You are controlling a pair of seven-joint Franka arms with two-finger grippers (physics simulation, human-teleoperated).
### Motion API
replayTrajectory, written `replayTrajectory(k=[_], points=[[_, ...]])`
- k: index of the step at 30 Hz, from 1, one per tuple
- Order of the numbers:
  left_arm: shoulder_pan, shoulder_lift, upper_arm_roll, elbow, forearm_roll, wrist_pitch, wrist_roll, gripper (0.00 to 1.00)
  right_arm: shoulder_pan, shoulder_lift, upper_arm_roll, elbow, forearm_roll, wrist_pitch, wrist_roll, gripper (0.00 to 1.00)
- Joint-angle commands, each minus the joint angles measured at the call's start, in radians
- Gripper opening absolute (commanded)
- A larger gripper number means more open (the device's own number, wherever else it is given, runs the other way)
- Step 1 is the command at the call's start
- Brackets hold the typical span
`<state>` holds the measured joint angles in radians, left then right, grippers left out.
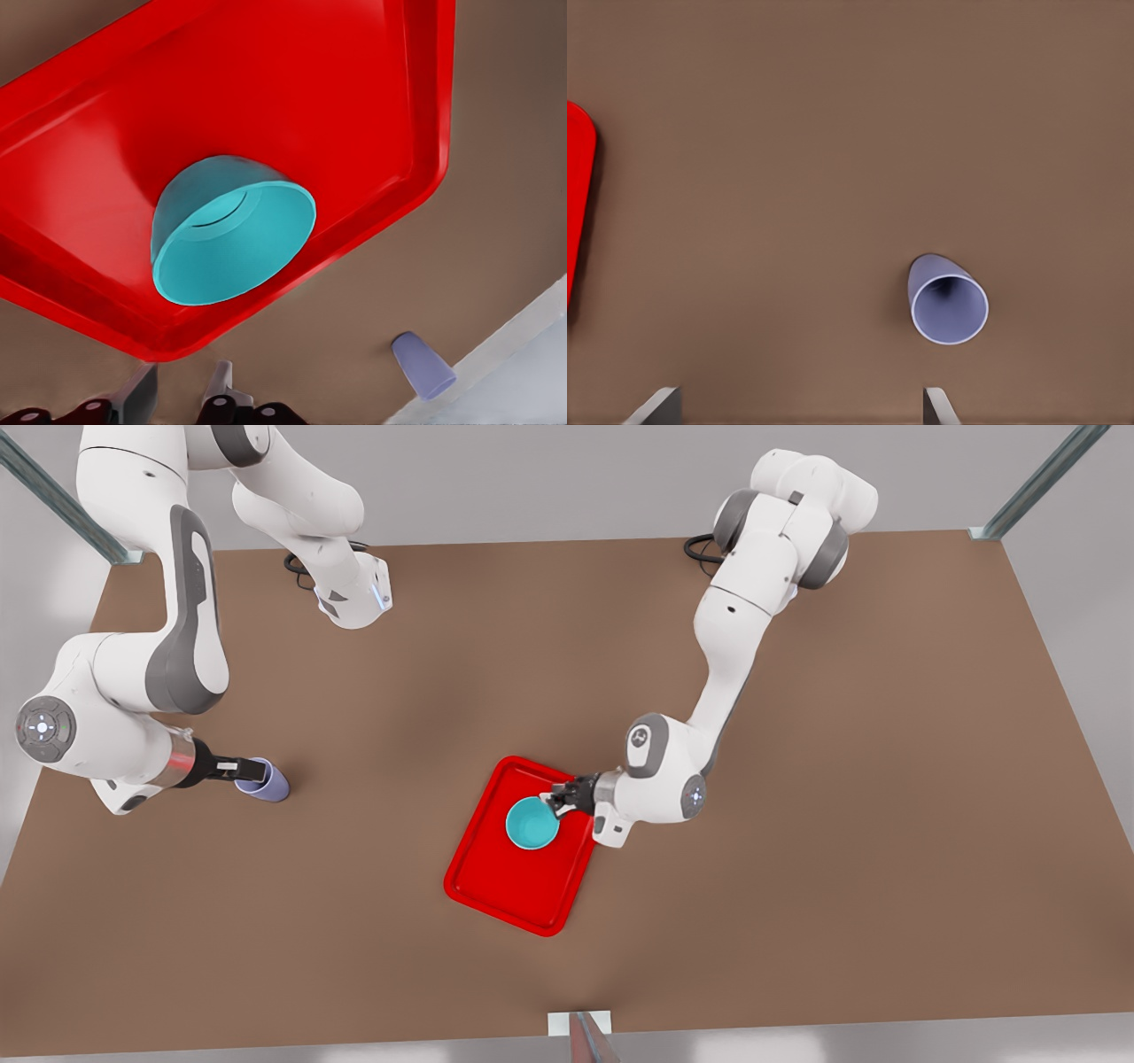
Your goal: Place the bowl on the tray with the left arm and the cup on the tray with the right arm
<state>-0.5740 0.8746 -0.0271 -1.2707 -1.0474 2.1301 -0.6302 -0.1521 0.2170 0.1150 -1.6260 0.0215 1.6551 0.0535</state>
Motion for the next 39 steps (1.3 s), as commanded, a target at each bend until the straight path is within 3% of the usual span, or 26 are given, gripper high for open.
replayTrajectory(k=[1,4,7,9,13,34,39], points=[[0.002,-0.002,0.004,0.002,0.572,-0.025,-0.031,0.99,0.000,0.001,0.000,0.000,0.000,0.000,0.000,1.00],[0.086,-0.072,0.019,0.066,0.785,-0.306,0.066,0.99,-0.011,-0.001,-0.003,-0.014,0.000,-0.005,-0.003,1.00],[0.239,-0.247,0.021,0.066,1.092,-0.593,0.573,0.99,-0.070,0.005,-0.005,-0.100,-0.008,0.051,-0.027,1.00],[0.342,-0.358,0.061,0.066,1.101,-0.716,0.781,0.99,-0.136,0.034,-0.005,-0.120,-0.008,0.101,-0.118,1.00],[0.352,-0.582,0.084,-0.099,1.162,-0.707,0.845,1.00,-0.198,0.051,-0.006,-0.183,-0.018,0.123,-0.159,1.00],[0.348,-0.562,0.058,-0.055,1.044,-0.785,0.715,1.00,-0.236,0.159,-0.012,-0.354,-0.089,0.388,-0.170,1.00],[0.355,-0.557,0.061,-0.059,1.047,-0.789,0.708,1.00,-0.242,0.145,-0.012,-0.385,-0.089,0.380,-0.173,1.00]])
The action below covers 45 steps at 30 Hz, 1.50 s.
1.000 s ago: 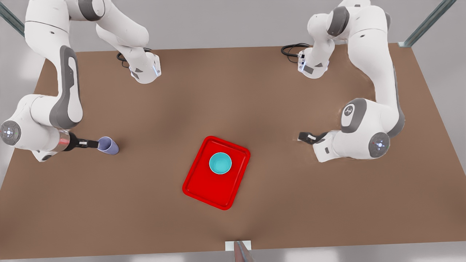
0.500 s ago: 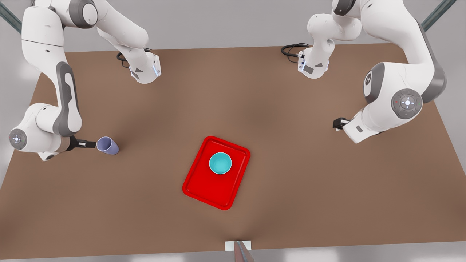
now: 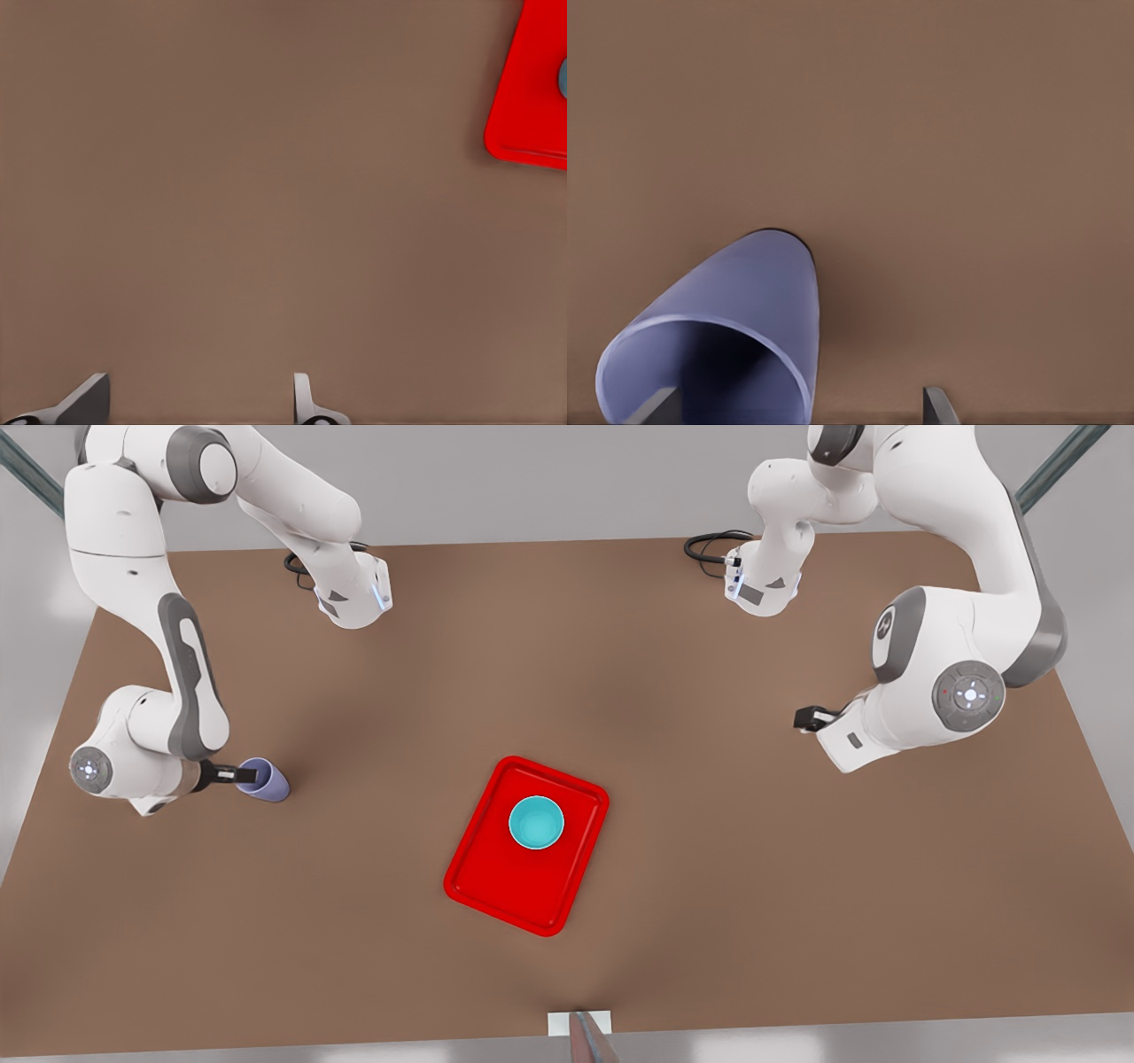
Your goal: Place the bowl on the tray with the left arm and the cup on the tray with the right arm
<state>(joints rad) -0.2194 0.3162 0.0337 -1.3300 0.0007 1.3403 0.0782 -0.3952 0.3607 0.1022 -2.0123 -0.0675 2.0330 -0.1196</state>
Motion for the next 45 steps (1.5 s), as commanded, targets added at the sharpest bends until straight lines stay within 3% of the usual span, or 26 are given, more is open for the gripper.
replayTrajectory(k=[1,5,7,8,10,11,15,32,39,45], points=[[0.000,0.000,0.000,0.000,-0.001,0.000,0.000,1.00,0.001,0.000,0.001,0.000,0.000,0.000,0.000,1.00],[0.000,0.000,0.000,0.003,-0.002,0.000,-0.002,1.00,0.002,0.004,-0.001,-0.017,0.000,0.015,0.002,1.00],[0.000,0.000,0.000,0.002,0.004,-0.001,0.009,1.00,0.001,0.012,-0.001,-0.017,0.000,0.030,0.002,0.95],[0.002,0.000,0.000,0.003,0.007,-0.001,0.012,1.00,0.001,0.015,-0.001,-0.017,0.000,0.030,0.002,0.89],[0.002,-0.003,0.002,0.000,0.005,0.005,-0.003,1.00,0.002,0.021,-0.001,-0.017,0.000,0.036,0.002,0.50],[0.002,-0.005,0.002,-0.005,0.005,0.013,-0.009,1.00,0.001,0.023,-0.001,-0.017,0.000,0.044,0.002,0.38],[0.002,-0.006,0.000,-0.005,0.005,0.014,-0.012,1.00,0.002,0.027,-0.001,-0.017,0.000,0.043,-0.002,0.21],[0.002,-0.003,0.002,-0.003,0.004,0.007,-0.012,1.00,0.016,0.006,0.008,-0.002,0.005,-0.003,0.000,0.21],[0.002,0.000,0.002,-0.003,0.004,0.008,-0.012,1.00,0.029,0.012,0.088,0.113,0.012,-0.026,0.017,0.21],[0.002,0.003,0.002,-0.005,0.005,0.011,-0.012,1.00,0.162,0.052,0.097,0.296,0.018,-0.059,0.020,0.21]])
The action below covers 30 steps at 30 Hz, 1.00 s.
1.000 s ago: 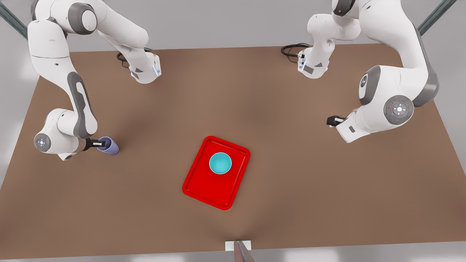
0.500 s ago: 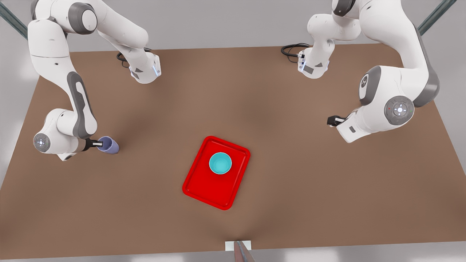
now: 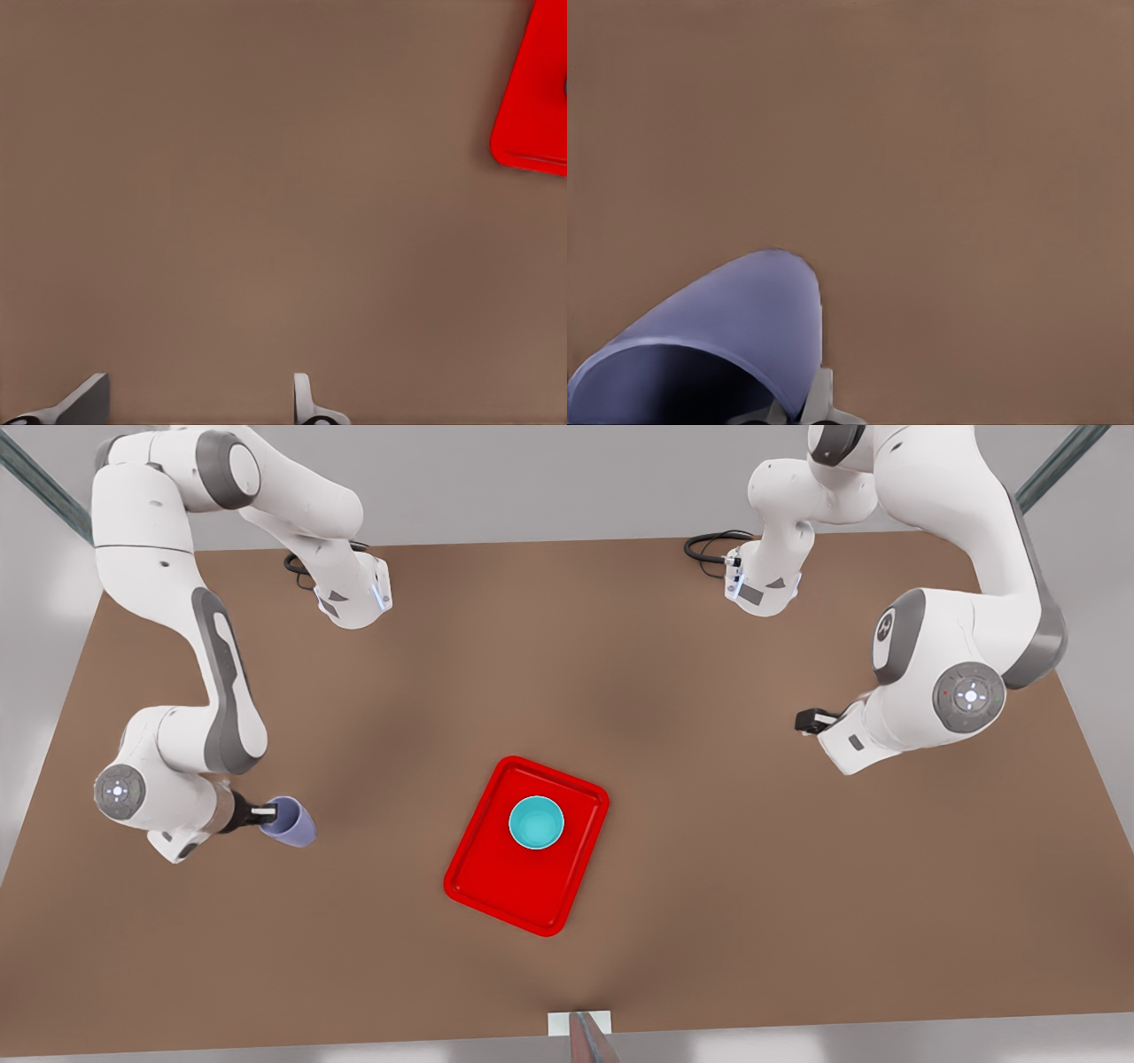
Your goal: Place the bowl on the tray with the left arm and the cup on the tray with the right arm
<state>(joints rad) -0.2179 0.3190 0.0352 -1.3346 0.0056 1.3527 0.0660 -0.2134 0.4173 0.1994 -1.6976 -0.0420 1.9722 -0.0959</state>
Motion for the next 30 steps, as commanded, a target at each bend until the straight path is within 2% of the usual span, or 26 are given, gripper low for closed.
replayTrajectory(k=[1,4,10,15,17,30], points=[[0.000,0.000,0.000,0.000,0.001,0.000,0.000,1.00,0.006,0.004,0.000,0.012,-0.007,-0.001,0.019,0.21],[0.000,0.006,0.000,0.002,0.004,0.002,0.000,1.00,0.115,0.052,0.000,0.151,-0.007,-0.108,0.137,0.21],[0.000,0.008,0.000,0.002,0.004,0.002,0.000,1.00,0.293,0.239,0.003,0.450,-0.001,-0.162,0.281,0.21],[0.000,0.015,0.000,0.002,0.002,0.003,0.000,1.00,0.414,0.362,0.005,0.588,0.001,-0.180,0.513,0.21],[0.000,0.014,0.000,0.002,0.002,0.003,-0.003,1.00,0.433,0.428,0.003,0.664,0.062,-0.177,0.544,0.21],[0.002,0.019,0.000,0.002,0.002,0.003,-0.003,1.00,0.456,0.563,0.048,0.661,0.113,0.010,0.536,0.21]])
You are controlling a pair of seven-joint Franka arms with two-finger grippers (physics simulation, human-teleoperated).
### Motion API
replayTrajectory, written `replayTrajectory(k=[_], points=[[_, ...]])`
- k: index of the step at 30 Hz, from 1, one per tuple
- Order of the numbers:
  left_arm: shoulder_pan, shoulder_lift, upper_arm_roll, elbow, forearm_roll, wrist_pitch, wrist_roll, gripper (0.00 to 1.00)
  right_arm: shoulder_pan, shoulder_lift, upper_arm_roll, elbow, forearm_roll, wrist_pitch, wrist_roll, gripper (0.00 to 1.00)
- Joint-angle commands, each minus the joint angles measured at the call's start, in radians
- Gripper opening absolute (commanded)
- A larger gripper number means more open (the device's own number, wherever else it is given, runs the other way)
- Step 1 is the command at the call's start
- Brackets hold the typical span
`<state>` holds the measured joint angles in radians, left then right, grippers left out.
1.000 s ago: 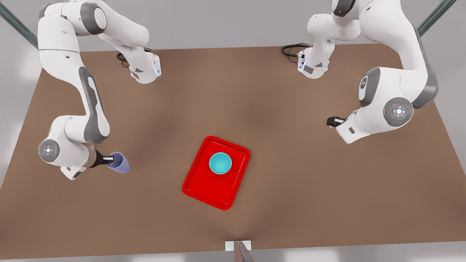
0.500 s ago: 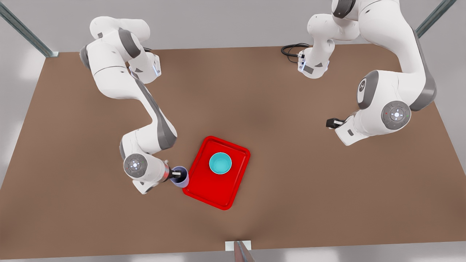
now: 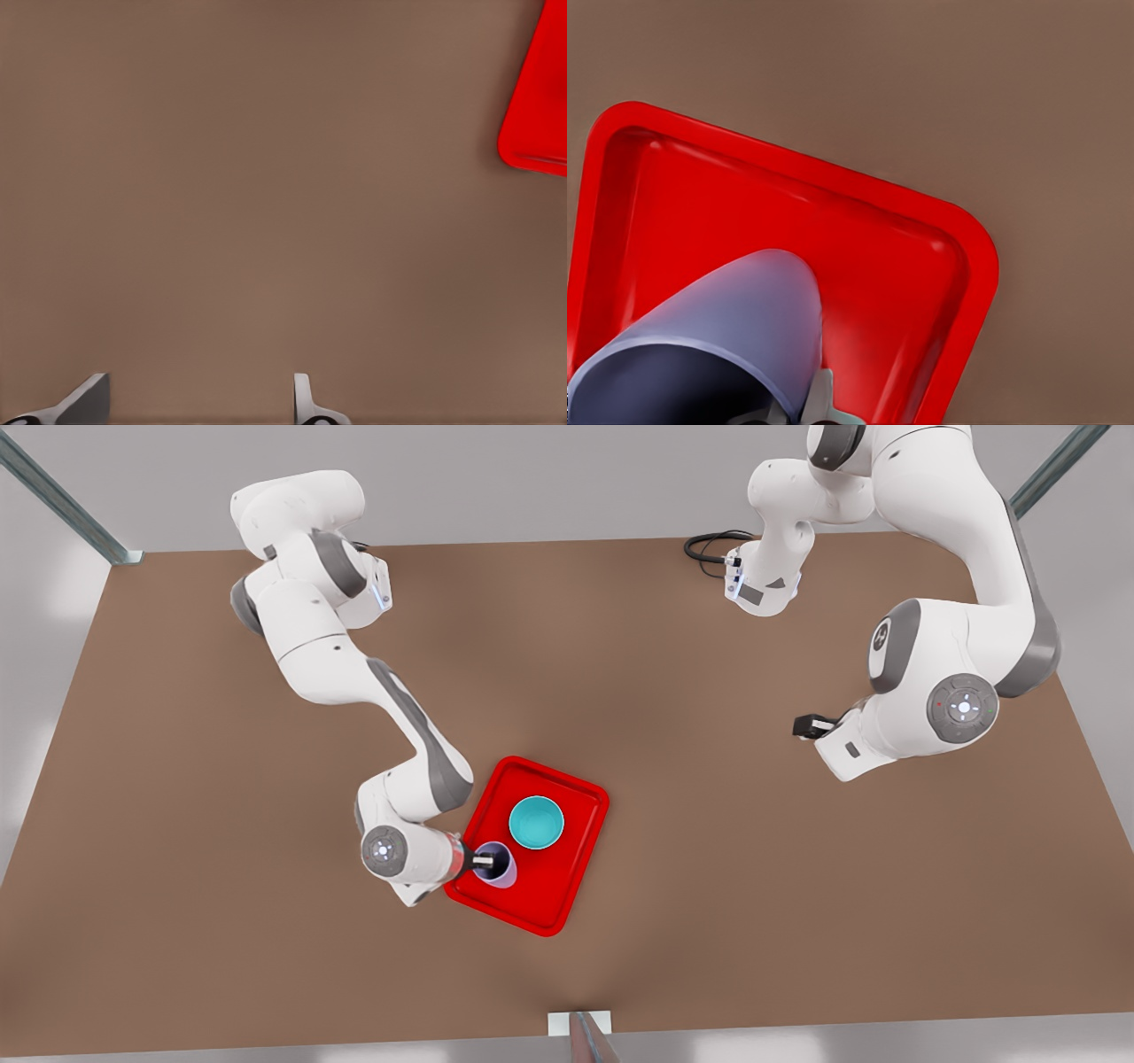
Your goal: Place the bowl on the tray with the left arm and the cup on the tray with the right arm
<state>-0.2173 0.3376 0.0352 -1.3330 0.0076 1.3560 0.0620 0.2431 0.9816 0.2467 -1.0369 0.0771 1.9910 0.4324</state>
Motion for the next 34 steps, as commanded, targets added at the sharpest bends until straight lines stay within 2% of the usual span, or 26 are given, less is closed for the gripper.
replayTrajectory(k=[1,4,5,6,7,9,17,19,20,22,25,26,27,28,29,31,34], points=[[0.001,0.000,0.000,0.000,0.000,0.000,-0.001,1.00,0.001,0.000,0.000,0.000,-0.007,0.000,0.002,0.21],[-0.001,0.003,0.000,0.000,0.002,0.002,-0.001,1.00,0.001,-0.001,0.003,-0.008,-0.007,-0.001,-0.015,0.23],[-0.001,0.003,0.000,0.000,0.002,0.000,0.001,1.00,0.001,-0.003,0.003,-0.008,-0.008,-0.004,-0.021,0.32],[0.001,0.005,0.000,0.000,0.000,0.002,0.001,1.00,0.001,-0.003,0.005,-0.014,-0.007,-0.003,-0.029,0.50],[0.001,0.008,0.000,0.000,0.000,0.002,0.001,1.00,0.001,-0.003,0.005,-0.022,-0.007,-0.001,-0.027,0.82],[0.001,0.008,0.000,0.000,0.000,0.002,0.001,1.00,0.001,-0.003,0.005,-0.022,-0.007,-0.001,-0.026,1.00],[0.001,0.008,0.000,0.003,0.000,0.000,-0.001,1.00,0.002,-0.011,0.006,-0.020,-0.008,-0.001,-0.012,1.00],[0.001,0.008,0.000,0.005,0.000,-0.002,-0.001,1.00,0.001,-0.043,0.005,-0.020,-0.014,-0.070,0.000,1.00],[0.001,0.008,0.002,0.006,0.000,-0.002,-0.002,1.00,0.001,-0.127,0.003,-0.077,-0.071,-0.118,0.011,1.00],[0.001,-0.009,0.032,0.018,-0.008,-0.002,-0.001,1.00,-0.016,-0.426,-0.010,-0.273,-0.192,-0.208,0.006,1.00],[0.001,-0.038,0.034,0.078,0.000,-0.028,-0.002,1.00,-0.172,-0.696,-0.009,-0.331,-0.194,-0.478,-0.145,1.00],[0.001,-0.048,0.032,0.071,0.026,-0.022,-0.001,1.00,-0.211,-0.814,-0.012,-0.472,-0.195,-0.486,-0.166,1.00],[0.004,-0.075,0.032,0.035,0.031,-0.015,-0.001,1.00,-0.260,-0.917,-0.067,-0.627,-0.183,-0.479,-0.190,1.00],[0.004,-0.074,0.032,0.029,0.032,-0.015,0.001,1.00,-0.261,-0.916,-0.142,-0.652,-0.177,-0.453,-0.271,1.00],[0.003,-0.071,0.032,0.028,0.032,-0.015,-0.001,1.00,-0.261,-0.900,-0.173,-0.667,-0.174,-0.416,-0.320,1.00],[0.003,-0.068,0.032,0.028,0.031,-0.014,-0.001,1.00,-0.263,-0.807,-0.185,-0.591,-0.165,-0.405,-0.324,1.00],[0.004,-0.065,0.034,0.028,0.028,-0.012,-0.002,1.00,-0.283,-0.759,-0.188,-0.526,-0.119,-0.406,-0.365,1.00]])
